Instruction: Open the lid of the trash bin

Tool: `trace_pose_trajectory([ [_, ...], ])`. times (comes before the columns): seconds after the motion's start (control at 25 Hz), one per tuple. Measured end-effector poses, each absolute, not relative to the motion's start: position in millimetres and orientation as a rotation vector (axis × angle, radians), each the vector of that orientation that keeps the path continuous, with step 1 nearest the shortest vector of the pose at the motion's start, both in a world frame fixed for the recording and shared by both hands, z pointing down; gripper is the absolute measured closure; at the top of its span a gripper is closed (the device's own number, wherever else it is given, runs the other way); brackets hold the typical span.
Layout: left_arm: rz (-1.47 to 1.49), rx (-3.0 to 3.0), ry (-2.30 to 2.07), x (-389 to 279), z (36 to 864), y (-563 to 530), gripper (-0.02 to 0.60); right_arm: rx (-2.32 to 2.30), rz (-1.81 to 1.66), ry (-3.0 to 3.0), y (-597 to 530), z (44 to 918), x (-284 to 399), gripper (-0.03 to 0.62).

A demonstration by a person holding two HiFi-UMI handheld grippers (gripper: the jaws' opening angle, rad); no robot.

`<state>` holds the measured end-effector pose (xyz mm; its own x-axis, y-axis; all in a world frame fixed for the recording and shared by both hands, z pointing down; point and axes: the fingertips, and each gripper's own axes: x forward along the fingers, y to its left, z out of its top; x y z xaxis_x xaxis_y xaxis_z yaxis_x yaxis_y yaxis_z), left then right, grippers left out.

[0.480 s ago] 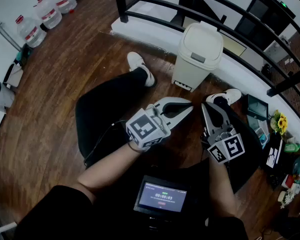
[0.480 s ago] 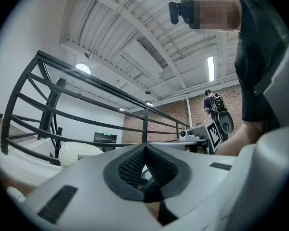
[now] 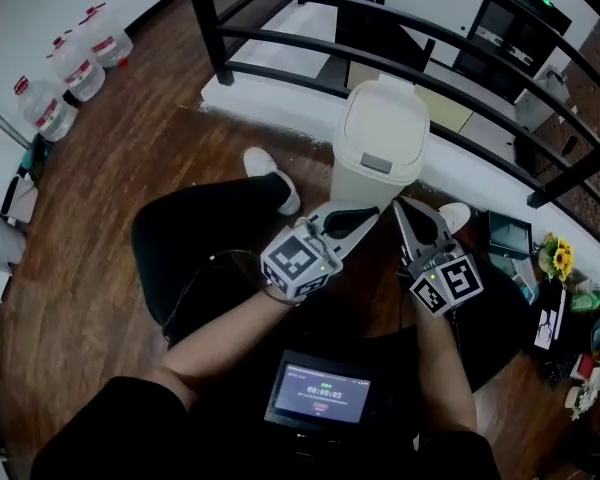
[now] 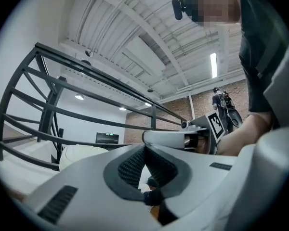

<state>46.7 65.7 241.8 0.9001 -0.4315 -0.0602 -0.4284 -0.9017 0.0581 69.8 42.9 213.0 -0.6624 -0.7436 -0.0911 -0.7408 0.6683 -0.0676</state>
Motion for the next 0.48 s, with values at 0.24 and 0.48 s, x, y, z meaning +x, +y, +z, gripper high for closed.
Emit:
trace_pose_trajectory([
  [0.24, -0.087, 3.006, -0.676, 42, 274, 13, 0.548, -1.275, -0.100, 2.727, -7, 238, 74, 0.574],
  [0.48, -0.094, 2.941, -0.700, 39, 314, -22, 0.548, -1.237, -0.106, 2.753, -37, 267, 60, 0.574],
])
